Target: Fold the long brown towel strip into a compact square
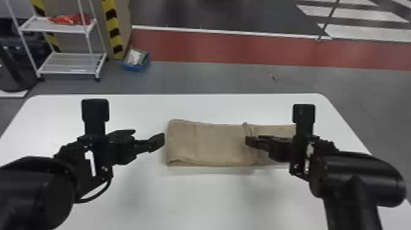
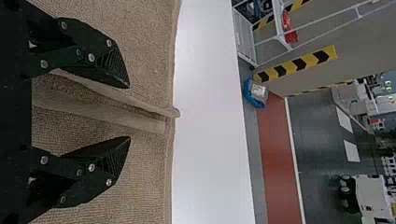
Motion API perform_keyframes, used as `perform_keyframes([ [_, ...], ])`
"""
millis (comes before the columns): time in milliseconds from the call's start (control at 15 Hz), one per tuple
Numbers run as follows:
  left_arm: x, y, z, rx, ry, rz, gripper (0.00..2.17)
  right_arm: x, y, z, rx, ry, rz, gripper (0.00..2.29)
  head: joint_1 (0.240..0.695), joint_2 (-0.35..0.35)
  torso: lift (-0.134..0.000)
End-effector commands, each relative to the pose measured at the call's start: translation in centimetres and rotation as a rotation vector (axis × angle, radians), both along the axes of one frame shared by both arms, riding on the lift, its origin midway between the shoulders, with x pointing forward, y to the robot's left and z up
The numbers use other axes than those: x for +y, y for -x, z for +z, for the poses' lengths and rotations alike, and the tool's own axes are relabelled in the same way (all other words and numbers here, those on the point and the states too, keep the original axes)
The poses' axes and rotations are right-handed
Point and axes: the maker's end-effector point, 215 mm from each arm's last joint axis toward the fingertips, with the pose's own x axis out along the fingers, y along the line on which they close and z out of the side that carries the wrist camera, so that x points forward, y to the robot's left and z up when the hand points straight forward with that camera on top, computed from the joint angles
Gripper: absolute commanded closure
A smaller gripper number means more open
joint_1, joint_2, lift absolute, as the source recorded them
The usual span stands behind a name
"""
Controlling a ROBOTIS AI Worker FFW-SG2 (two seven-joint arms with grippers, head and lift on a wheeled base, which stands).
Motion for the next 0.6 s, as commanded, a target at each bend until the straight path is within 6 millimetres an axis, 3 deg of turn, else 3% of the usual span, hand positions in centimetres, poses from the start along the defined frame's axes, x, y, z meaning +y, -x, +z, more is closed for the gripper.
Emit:
perform_keyframes([
  [0, 0.5, 0.1, -0.3, 0.005, -0.001, 0.008, 0.03, 0.1, 0.0, -0.3, 0.006, 0.000, 0.001, 0.59, 0.695, -0.116, -0.124],
  [200, -0.1, 0.1, 0.0, 0.002, 0.011, 0.004, 0.03, 0.2, 0.5, -0.8, 0.031, -0.008, 0.002, 0.60, 0.695, -0.112, -0.124],
  [333, -0.5, 0.2, 0.0, 0.002, 0.012, -0.001, 0.03, 0.6, 1.5, -1.0, 0.039, -0.022, 0.008, 0.82, 0.695, -0.114, -0.124],
  [533, -0.5, 0.2, 0.1, 0.000, 0.012, -0.003, 0.03, 0.6, 2.0, -1.0, 0.055, -0.027, 0.006, 0.82, 0.695, -0.117, -0.124],
])
